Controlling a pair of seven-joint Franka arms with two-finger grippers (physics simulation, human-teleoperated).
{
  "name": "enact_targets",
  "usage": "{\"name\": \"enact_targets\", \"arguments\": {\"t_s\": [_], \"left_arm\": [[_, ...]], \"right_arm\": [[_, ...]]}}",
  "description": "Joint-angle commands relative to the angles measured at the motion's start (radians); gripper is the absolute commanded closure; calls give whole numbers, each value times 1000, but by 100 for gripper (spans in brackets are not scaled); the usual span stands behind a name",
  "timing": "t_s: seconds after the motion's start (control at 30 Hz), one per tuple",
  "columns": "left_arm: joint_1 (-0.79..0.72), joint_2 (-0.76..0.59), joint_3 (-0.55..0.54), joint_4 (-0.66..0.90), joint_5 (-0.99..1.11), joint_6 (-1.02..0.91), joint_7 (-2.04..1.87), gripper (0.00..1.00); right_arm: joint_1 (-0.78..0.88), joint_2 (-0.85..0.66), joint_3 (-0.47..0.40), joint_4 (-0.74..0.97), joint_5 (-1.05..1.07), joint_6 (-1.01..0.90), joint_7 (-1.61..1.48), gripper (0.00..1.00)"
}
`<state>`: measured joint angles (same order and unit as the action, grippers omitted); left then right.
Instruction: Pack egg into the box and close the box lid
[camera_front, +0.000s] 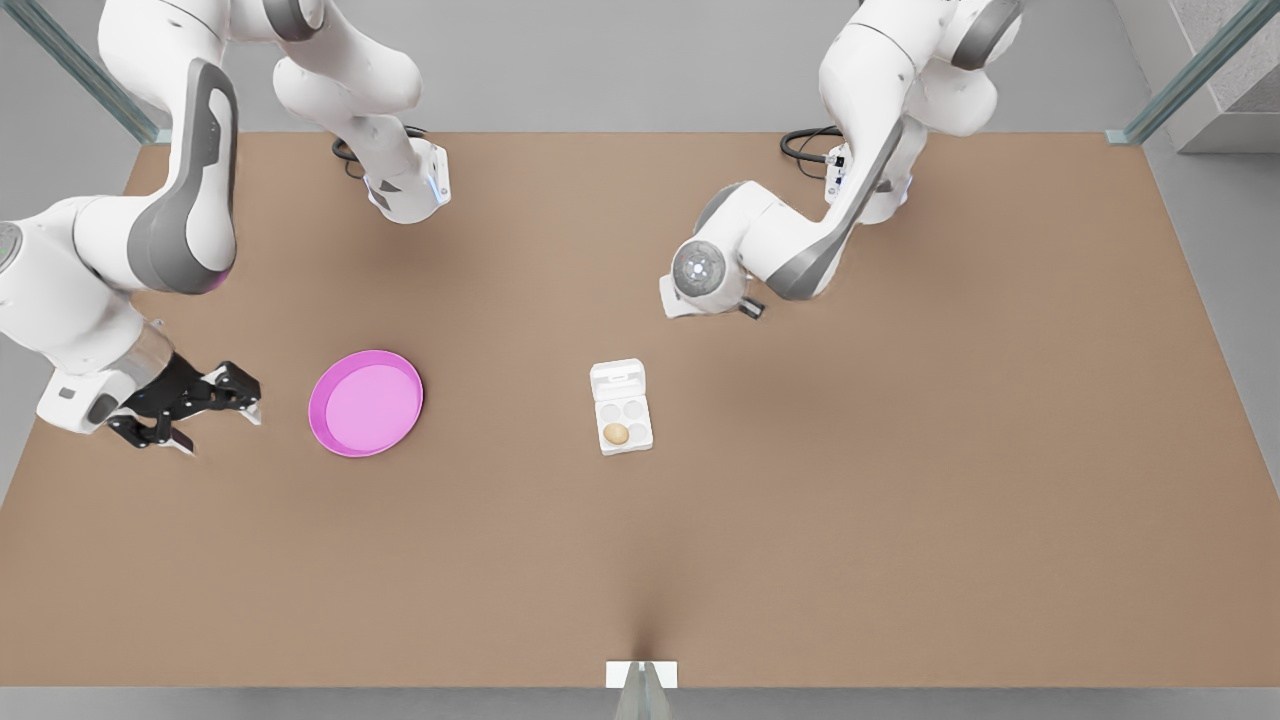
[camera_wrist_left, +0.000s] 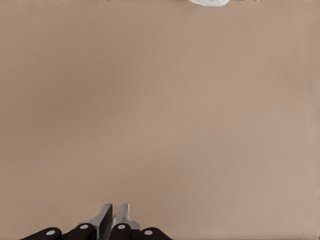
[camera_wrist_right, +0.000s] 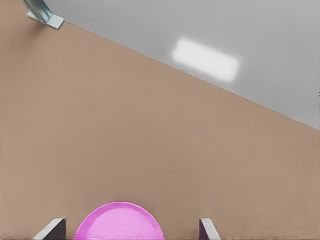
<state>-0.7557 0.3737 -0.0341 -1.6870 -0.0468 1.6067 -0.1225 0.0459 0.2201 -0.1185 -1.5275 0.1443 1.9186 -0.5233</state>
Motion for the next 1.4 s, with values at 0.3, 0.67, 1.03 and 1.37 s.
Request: {"name": "enact_targets", "arguments": {"t_s": [0.3, 0.67, 1.03, 1.37], "left_arm": [[-149, 396, 2, 493, -200, 82, -1132, 79], [-155, 539, 11, 630, -219, 262, -1246, 79], [-155, 576, 23, 659, -214, 326, -1252, 79], [-159, 636, 23, 744, -219, 363, -1286, 79]], "right_arm": [[-28, 22, -4, 44, -72, -167, 597, 0], [-26, 22, -3, 44, -66, -170, 600, 0], [-26, 33, -3, 47, -65, -158, 600, 0], [-26, 42, -3, 47, -63, -144, 600, 0]]}}
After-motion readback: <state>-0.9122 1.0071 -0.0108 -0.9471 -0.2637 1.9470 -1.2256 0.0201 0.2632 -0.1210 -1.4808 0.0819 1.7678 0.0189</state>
